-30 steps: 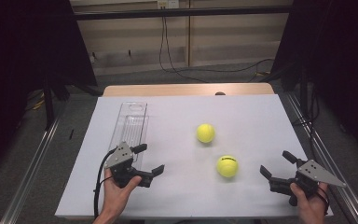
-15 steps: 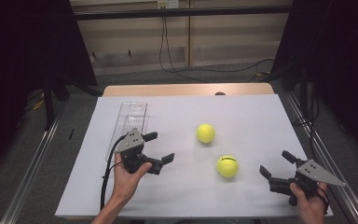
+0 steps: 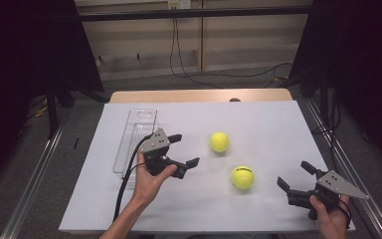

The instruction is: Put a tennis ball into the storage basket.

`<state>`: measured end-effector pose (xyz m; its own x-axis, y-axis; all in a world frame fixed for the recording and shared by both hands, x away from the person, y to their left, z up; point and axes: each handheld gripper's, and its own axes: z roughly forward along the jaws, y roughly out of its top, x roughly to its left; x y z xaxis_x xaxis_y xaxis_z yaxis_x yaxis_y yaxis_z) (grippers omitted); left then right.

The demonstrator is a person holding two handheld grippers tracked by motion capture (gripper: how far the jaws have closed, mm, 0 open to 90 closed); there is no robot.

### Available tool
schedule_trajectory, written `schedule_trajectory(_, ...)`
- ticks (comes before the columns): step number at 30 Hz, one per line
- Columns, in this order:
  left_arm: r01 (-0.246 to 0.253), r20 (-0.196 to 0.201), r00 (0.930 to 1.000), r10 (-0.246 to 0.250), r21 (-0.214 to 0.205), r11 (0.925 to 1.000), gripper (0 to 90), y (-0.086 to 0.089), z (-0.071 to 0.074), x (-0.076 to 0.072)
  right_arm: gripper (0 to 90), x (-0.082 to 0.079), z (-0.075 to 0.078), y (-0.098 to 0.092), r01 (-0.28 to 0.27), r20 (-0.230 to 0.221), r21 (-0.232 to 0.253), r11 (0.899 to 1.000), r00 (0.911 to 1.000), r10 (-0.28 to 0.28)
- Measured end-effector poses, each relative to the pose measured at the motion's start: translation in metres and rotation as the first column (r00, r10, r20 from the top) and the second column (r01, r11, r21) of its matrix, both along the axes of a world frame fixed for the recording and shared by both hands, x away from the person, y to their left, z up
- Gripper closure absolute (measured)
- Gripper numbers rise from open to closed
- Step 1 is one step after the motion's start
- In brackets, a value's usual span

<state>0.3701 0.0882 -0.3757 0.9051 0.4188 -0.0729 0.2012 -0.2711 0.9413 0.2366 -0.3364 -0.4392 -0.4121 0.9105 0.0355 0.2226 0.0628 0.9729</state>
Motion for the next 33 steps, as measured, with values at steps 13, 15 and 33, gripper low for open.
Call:
schedule_trajectory(13,0.045,-0.023,0.9988,-0.044,0.042,0.9981,2.5,-0.028,0.005,0.027,1.2,0.0,0.0,0.0,0.001,-0.001,0.005,1.0,1.0,-0.001)
schedule_trajectory(15,0.05,-0.032,0.9983,-0.048,0.048,0.9976,2.6,-0.031,0.005,0.032,1.2,-0.001,0.0,0.0,-0.001,-0.002,0.005,1.0,1.0,0.001)
schedule_trajectory(33,0.117,-0.106,0.9895,-0.097,0.201,0.9725,3.0,-0.066,0.004,0.066,1.2,-0.001,-0.001,-0.001,0.0,-0.003,0.004,1.0,1.0,0.0)
